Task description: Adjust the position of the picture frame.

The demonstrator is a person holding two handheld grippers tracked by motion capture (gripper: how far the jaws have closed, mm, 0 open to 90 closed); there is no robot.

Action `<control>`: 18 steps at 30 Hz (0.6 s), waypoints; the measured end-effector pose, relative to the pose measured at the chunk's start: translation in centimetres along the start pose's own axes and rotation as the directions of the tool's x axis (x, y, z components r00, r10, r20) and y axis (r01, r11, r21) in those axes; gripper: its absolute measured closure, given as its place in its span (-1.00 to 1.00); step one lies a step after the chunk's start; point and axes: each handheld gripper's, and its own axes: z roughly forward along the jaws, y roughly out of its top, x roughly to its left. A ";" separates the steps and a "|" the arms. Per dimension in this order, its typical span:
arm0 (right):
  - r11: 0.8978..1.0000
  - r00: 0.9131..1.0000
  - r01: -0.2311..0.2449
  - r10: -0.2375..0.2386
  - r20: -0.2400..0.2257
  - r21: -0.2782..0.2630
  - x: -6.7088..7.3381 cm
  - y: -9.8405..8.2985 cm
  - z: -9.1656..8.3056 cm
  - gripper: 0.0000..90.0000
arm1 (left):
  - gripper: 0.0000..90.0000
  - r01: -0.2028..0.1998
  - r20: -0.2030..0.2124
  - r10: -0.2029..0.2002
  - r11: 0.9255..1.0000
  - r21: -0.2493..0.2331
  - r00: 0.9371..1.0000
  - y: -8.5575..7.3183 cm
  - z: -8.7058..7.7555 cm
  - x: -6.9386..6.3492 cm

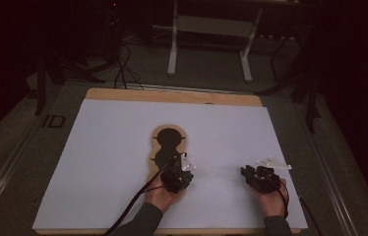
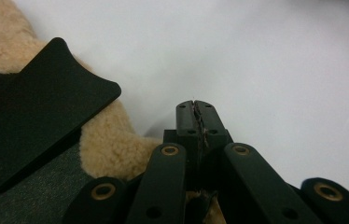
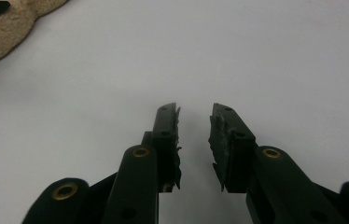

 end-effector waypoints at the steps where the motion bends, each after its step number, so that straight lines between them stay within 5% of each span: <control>1: 1.000 1.000 0.000 0.000 0.000 0.000 0.0 0.0 0.0 0.59 | 1.00 -0.006 -0.001 0.006 1.000 0.001 1.000 0.0 0.0 0.0; 18: 1.000 1.000 -0.001 0.001 0.000 -0.002 -0.1 -0.1 -0.1 0.59 | 1.00 -0.024 0.012 0.024 1.000 -0.002 1.000 -0.6 -1.8 0.3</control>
